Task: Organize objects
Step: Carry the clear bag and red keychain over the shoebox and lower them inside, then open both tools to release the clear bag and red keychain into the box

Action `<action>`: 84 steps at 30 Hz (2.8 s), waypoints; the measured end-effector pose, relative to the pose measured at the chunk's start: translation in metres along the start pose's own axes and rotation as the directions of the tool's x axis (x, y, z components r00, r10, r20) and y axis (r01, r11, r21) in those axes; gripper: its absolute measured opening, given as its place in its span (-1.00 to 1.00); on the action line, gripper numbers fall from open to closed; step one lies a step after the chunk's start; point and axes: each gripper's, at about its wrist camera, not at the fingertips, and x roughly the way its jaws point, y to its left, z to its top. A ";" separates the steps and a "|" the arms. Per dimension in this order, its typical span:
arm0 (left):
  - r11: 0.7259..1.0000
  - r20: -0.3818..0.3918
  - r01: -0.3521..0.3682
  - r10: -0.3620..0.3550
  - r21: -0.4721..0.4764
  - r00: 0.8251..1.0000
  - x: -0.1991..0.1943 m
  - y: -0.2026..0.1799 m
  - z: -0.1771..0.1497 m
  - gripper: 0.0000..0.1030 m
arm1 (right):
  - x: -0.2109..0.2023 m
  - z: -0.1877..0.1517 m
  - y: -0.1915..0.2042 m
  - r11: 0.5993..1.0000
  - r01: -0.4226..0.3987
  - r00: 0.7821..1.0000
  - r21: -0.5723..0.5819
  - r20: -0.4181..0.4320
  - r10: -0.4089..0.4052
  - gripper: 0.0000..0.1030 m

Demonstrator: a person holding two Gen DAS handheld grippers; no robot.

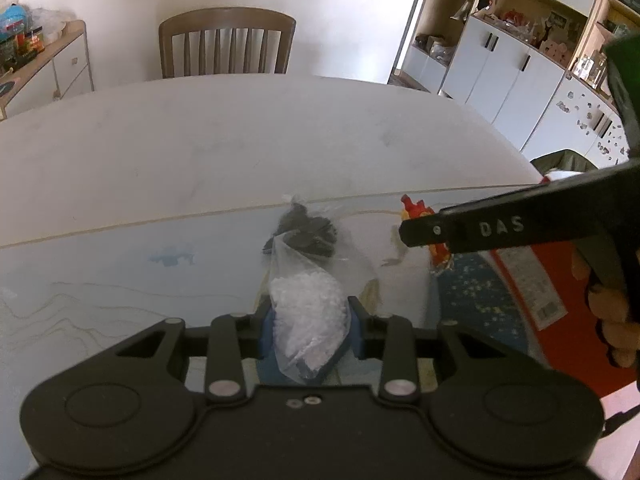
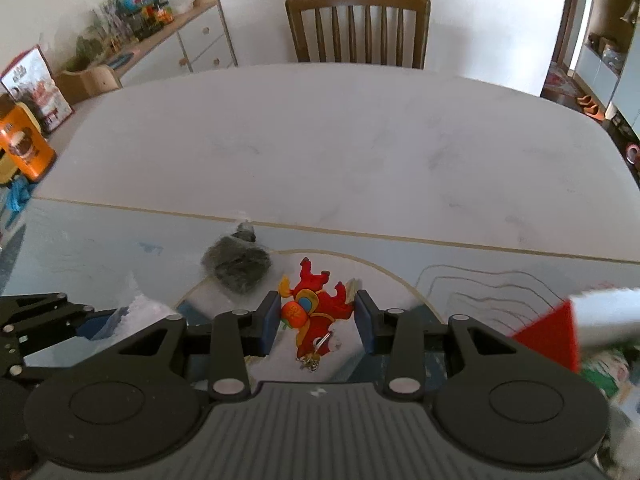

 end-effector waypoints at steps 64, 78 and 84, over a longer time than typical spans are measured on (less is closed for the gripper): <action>0.966 -0.055 0.156 -0.148 0.207 0.987 -0.019 -0.286 0.025 -0.35 | -0.192 -0.137 -0.242 0.975 0.135 0.987 0.174 0.064 -0.148 -0.25; 0.970 -0.208 0.177 -0.141 0.167 0.968 0.039 -0.311 0.012 -0.35 | -0.155 -0.146 -0.255 0.990 0.120 0.993 0.075 -0.013 -0.119 -0.25; 0.971 -0.238 0.181 -0.140 0.159 0.961 0.054 -0.315 0.010 -0.35 | -0.141 -0.148 -0.257 0.992 0.123 0.992 0.037 -0.041 -0.122 -0.25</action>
